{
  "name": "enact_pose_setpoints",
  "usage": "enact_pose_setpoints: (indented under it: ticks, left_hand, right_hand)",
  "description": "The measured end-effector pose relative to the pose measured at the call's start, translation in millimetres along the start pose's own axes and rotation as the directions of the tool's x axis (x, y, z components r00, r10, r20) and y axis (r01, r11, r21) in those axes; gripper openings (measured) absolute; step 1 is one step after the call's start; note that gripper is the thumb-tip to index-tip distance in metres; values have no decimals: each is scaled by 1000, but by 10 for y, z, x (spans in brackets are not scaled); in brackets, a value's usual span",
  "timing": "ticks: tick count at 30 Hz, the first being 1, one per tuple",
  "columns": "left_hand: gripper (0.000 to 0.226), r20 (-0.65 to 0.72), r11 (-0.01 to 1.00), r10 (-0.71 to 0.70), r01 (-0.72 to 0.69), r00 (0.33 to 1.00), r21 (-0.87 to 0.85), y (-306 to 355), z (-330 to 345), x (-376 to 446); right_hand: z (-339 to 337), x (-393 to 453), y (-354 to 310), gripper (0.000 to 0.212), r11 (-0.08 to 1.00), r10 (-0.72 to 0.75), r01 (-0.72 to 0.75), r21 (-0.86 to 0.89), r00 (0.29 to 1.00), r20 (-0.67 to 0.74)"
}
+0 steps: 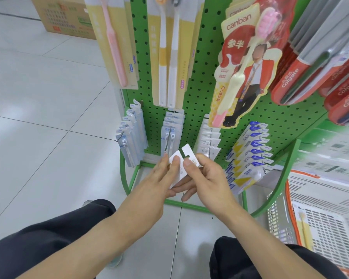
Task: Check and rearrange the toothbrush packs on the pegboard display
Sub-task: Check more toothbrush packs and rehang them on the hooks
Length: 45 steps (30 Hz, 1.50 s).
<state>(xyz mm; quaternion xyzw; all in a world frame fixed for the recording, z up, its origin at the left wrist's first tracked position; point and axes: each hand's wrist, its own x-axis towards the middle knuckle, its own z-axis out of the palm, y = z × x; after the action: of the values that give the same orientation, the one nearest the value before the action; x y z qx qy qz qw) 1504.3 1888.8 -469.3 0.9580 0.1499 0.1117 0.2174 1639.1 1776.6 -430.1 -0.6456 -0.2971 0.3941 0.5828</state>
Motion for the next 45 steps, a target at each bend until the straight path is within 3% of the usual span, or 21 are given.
enact_pose_setpoints:
  ticks: [2, 3, 8, 11, 15, 18, 22, 28, 30, 35, 39, 45]
  left_hand:
    - [104, 32, 996, -54, 56, 998, -67, 23, -66, -13]
    - [97, 26, 990, -80, 83, 996, -113, 34, -95, -13]
    - [60, -99, 914, -219, 168, 971, -369, 69, -254, -21]
    - [43, -131, 772, -324, 182, 937, -609, 113, -372, 14]
    - [30, -211, 612, -424, 107, 881, -784, 210, -615, 96]
    - [21, -346, 587, -481, 3, 805, -809, 262, -971, 207]
    - [19, -507, 630, -449, -142, 736, -764, 338, -1522, 411]
    - [16, -573, 554, -492, -272, 655, -787, 362, -1928, 748]
    - [15, -579, 540, -496, -292, 647, -789, 381, -1988, 816]
    - [15, -586, 553, -474, -297, 657, -779, 420, -2067, 923]
    - [14, -569, 624, -399, -241, 719, -743, 479, -2143, 989]
    - [13, -550, 716, -343, -168, 761, -678, 507, -2168, 1023]
  right_hand:
    - [-3, -5, -22, 54, 999, -5, 6, -32, 999, 34]
    - [-13, -7, -35, 53, 998, -12, 15, -64, 999, 42]
    - [-98, -10, -31, 21, 959, -129, 140, -246, 990, 62]
    - [-72, -3, -2, 18, 898, -316, 288, -332, 948, -30]
    - [-22, -55, -188, 25, 809, -481, 387, -443, 868, -120]
    - [21, -97, -457, 26, 753, -567, 463, -468, 817, -103]
    - [60, -114, -951, 17, 628, -698, 575, -524, 714, -52]
    - [63, -30, -1923, 6, 403, -849, 626, -668, 528, -19]
    - [52, 13, -2248, 5, 363, -866, 613, -702, 500, -12]
    - [-33, 171, -2790, 4, 332, -830, 519, -787, 557, 17]
    - [-105, 329, -3095, 16, 309, -801, 430, -848, 598, 12]
    - [-198, 662, -3574, 22, 157, -638, 230, -961, 766, 79]
